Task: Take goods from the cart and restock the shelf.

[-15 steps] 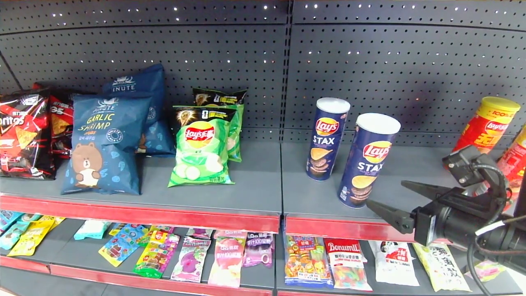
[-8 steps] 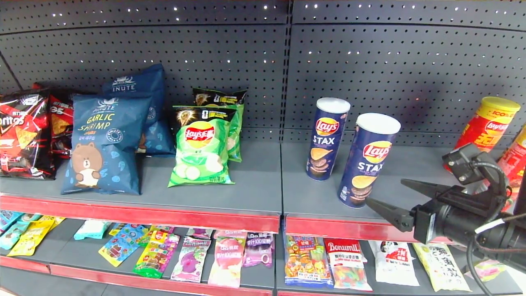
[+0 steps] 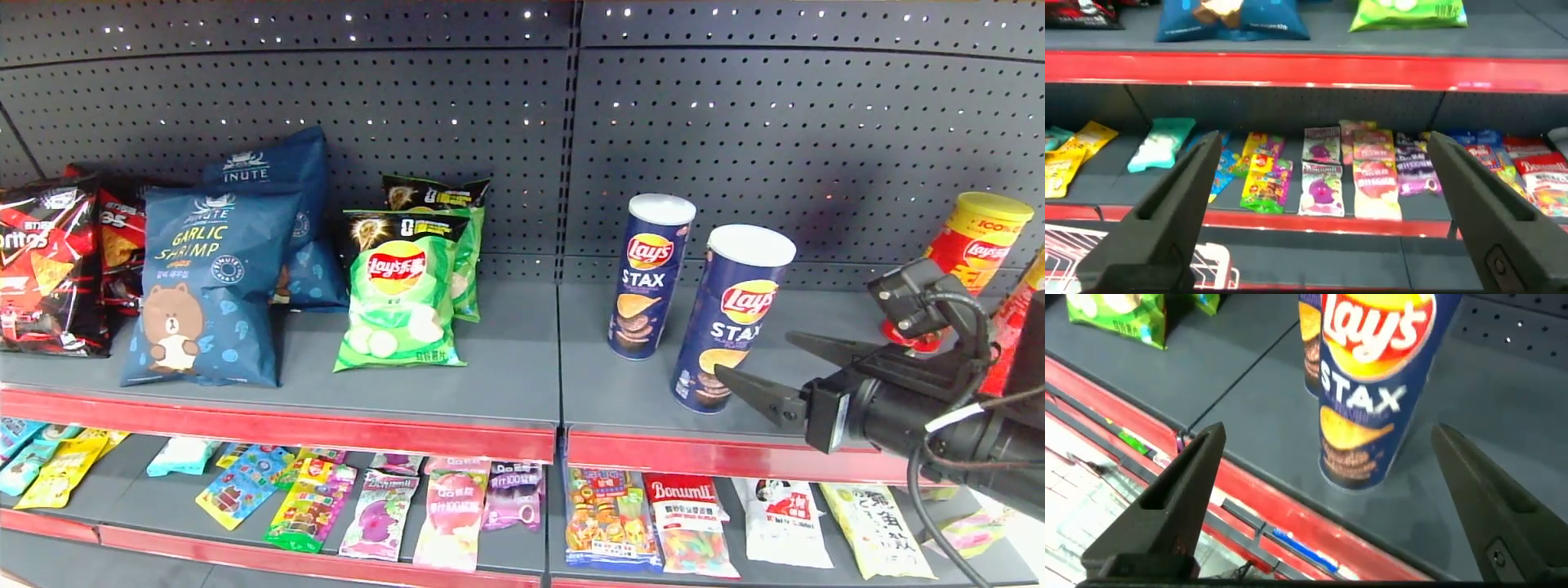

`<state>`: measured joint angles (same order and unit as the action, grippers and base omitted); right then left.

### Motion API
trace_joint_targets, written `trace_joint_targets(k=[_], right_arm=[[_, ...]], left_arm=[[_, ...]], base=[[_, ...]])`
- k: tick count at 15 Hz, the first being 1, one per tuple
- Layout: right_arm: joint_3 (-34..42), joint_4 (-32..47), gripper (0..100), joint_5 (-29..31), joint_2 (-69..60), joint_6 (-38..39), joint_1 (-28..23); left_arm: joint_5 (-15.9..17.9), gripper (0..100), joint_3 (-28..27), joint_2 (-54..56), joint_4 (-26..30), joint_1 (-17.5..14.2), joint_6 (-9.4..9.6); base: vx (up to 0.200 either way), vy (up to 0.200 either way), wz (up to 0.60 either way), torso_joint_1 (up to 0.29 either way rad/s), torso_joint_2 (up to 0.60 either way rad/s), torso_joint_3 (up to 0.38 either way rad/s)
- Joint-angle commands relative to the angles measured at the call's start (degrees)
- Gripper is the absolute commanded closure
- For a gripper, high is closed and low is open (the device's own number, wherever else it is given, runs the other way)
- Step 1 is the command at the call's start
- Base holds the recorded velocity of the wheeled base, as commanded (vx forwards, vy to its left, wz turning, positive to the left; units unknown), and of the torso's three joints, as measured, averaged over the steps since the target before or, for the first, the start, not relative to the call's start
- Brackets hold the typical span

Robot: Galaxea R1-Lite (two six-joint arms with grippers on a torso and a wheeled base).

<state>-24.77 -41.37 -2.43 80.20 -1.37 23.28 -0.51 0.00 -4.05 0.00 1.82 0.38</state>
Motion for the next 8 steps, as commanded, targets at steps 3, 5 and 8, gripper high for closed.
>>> trace_joint_targets(k=[3, 5, 8], right_arm=[[-2.2, -4.1, 0, 0.3, 5.5, 0.0, 0.1], [-2.0, -4.7, 0, 0.8, 6.3, 0.0, 0.0], [-2.5, -4.7, 0, 2.3, 6.8, 0.1, -0.2]], left_arm=[[0.0, 0, 0.0, 4.0, 0.0, -1.7, -0.11], [0.0, 0, 0.0, 4.0, 0.0, -1.7, -0.11], [0.0, 0, 0.0, 4.0, 0.0, -1.8, -0.11]], base=[[0.0, 0.0, 0.0, 0.0, 0.0, 0.0], [0.0, 0.0, 0.0, 0.0, 0.0, 0.0], [0.0, 0.0, 0.0, 0.0, 0.0, 0.0]])
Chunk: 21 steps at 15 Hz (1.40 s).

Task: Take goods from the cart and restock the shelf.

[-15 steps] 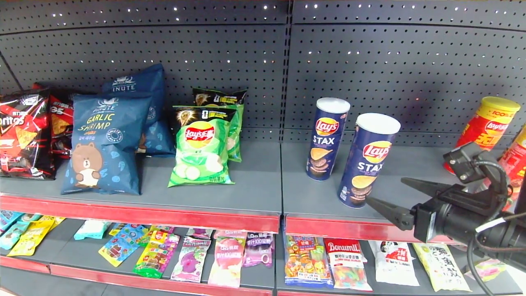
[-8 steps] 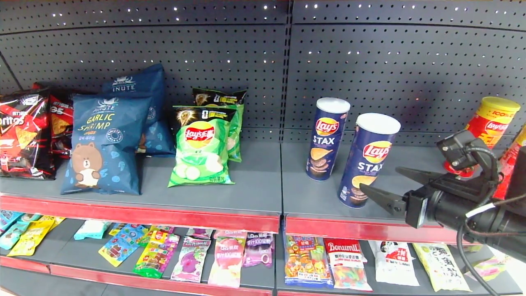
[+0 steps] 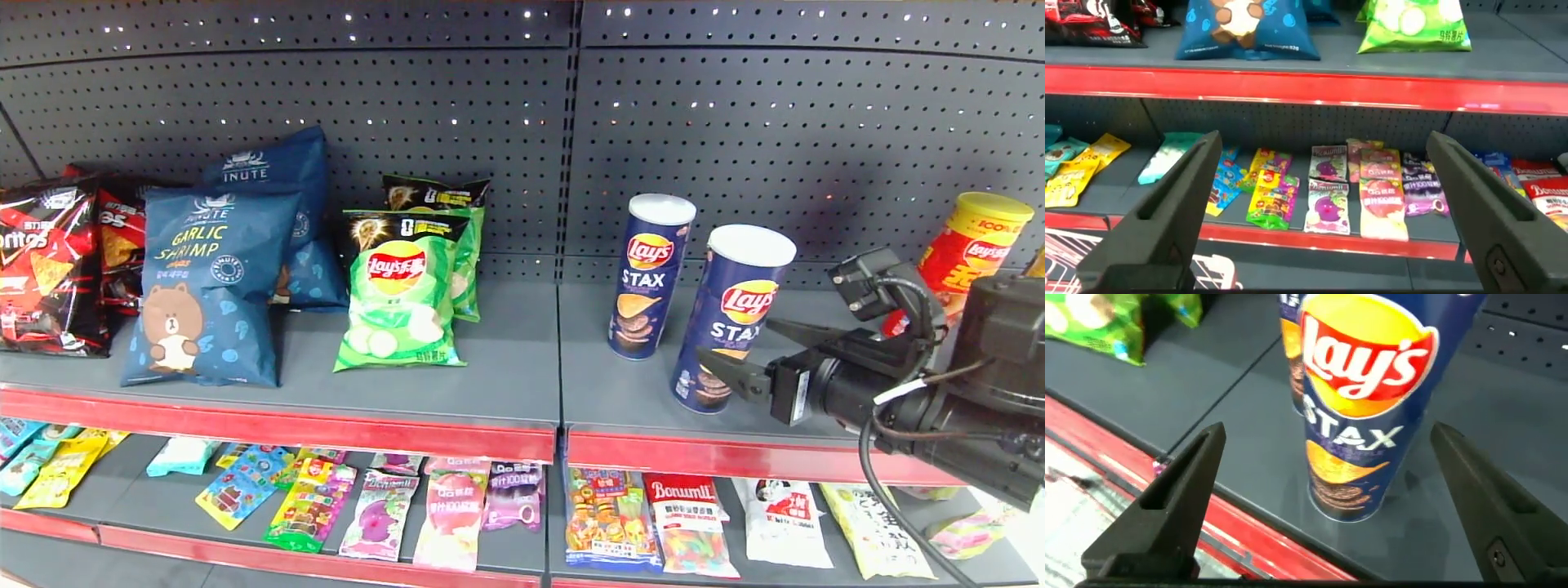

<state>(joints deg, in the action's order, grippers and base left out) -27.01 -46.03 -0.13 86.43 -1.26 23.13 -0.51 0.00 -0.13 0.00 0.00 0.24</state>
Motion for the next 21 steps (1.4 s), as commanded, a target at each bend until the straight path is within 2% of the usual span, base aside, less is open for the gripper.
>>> trace_joint_targets(k=[1, 9, 21], right_arm=[[-0.4, -0.1, 0, 0.3, 0.9, 0.0, 0.1], [-3.5, -4.4, 0, 5.1, 5.7, 0.6, -1.2], [-5.6, -6.3, 0, 5.7, 9.0, 0.7, -1.4]], left_arm=[[0.0, 0, 0.0, 0.1, 0.0, 0.0, 0.02], [0.0, 0, 0.0, 0.1, 0.0, 0.0, 0.02], [0.0, 0, 0.0, 0.1, 0.0, 0.0, 0.02]], base=[[0.0, 0.0, 0.0, 0.0, 0.0, 0.0], [0.0, 0.0, 0.0, 0.0, 0.0, 0.0], [0.0, 0.0, 0.0, 0.0, 0.0, 0.0]])
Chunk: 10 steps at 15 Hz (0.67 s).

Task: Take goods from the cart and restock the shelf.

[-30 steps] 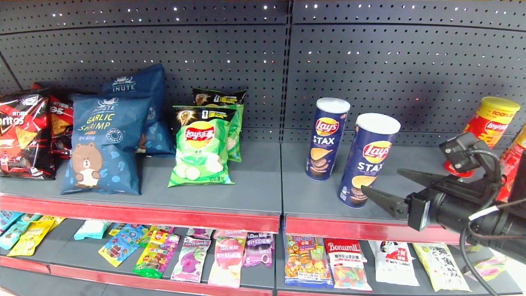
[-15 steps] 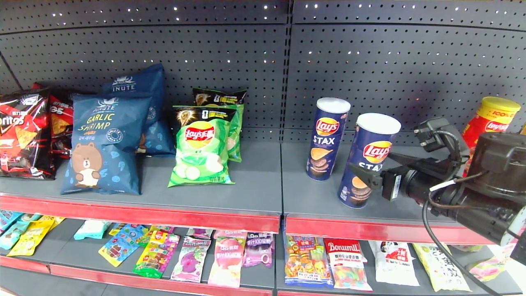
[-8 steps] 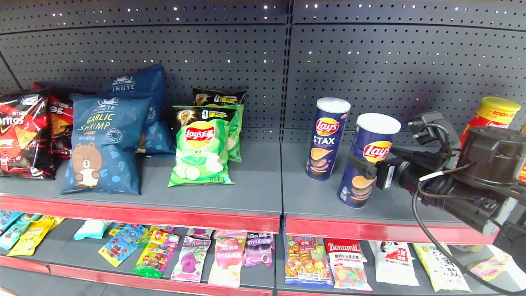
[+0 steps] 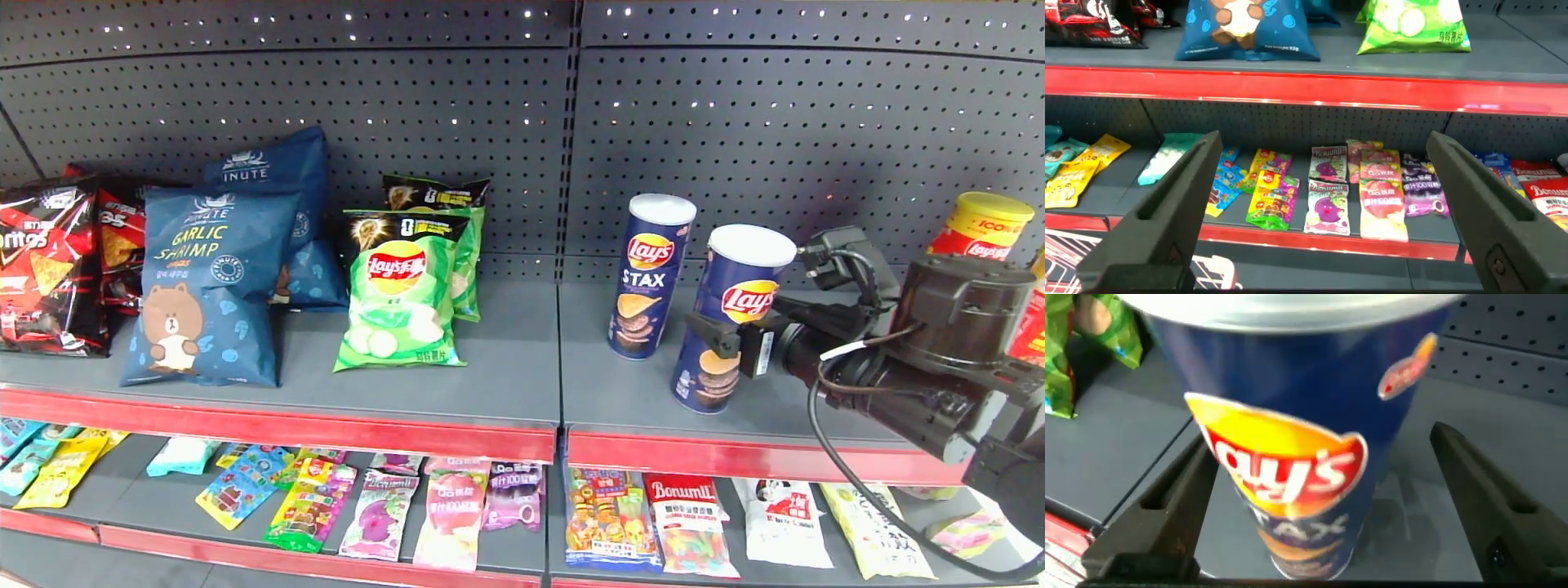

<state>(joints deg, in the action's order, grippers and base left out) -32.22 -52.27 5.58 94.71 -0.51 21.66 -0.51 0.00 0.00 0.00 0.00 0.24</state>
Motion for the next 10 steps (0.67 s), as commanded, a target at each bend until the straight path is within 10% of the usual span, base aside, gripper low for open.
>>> trace_joint_targets(k=[1, 10], right_arm=[[-1.0, 0.0, 0, 0.0, 1.1, 0.1, 0.0], [-3.2, 0.0, 0, 0.0, 3.5, 0.1, -0.7]], left_arm=[[0.0, 0, 0.0, 0.0, 0.0, 0.0, 0.02], [0.0, 0, 0.0, 0.0, 0.0, 0.0, 0.02]], base=[[0.0, 0.0, 0.0, 0.0, 0.0, 0.0], [0.0, 0.0, 0.0, 0.0, 0.0, 0.0]])
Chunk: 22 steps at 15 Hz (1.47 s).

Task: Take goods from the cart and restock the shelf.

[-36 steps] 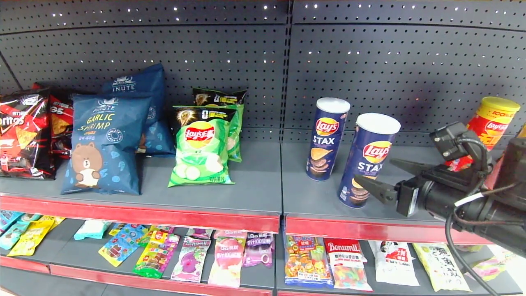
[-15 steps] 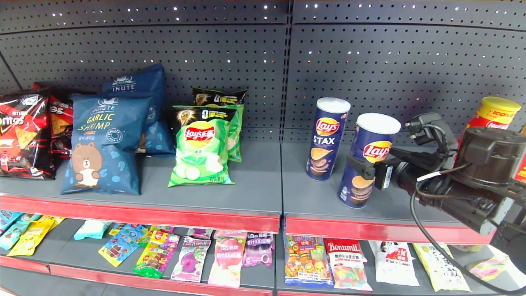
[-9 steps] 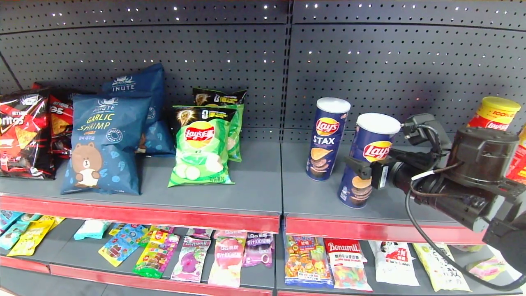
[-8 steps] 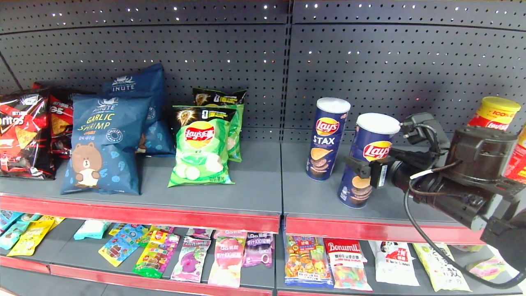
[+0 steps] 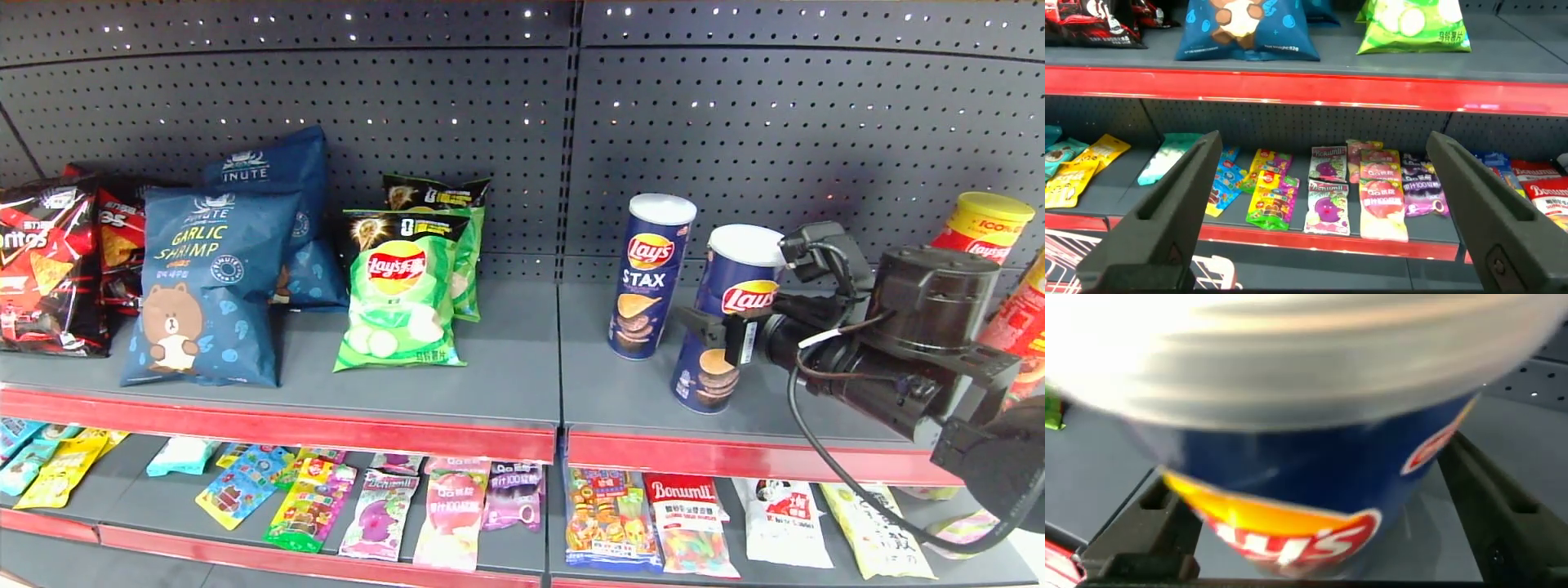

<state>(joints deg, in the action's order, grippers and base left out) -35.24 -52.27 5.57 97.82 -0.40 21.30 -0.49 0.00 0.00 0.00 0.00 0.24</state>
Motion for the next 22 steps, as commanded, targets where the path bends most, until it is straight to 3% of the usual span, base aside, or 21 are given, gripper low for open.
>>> trace_joint_targets(k=[1, 22], right_arm=[[-0.4, 0.0, 0, 0.0, 0.5, 0.0, -0.5], [0.8, -0.1, 0, 0.9, -0.7, 0.0, -1.3]], left_arm=[[0.0, 0, 0.0, 0.0, 0.0, 0.0, 0.02], [0.0, 0, 0.0, 0.0, 0.0, 0.0, 0.02]], base=[[0.0, 0.0, 0.0, 0.0, 0.0, 0.0], [0.0, 0.0, 0.0, 0.0, 0.0, 0.0]])
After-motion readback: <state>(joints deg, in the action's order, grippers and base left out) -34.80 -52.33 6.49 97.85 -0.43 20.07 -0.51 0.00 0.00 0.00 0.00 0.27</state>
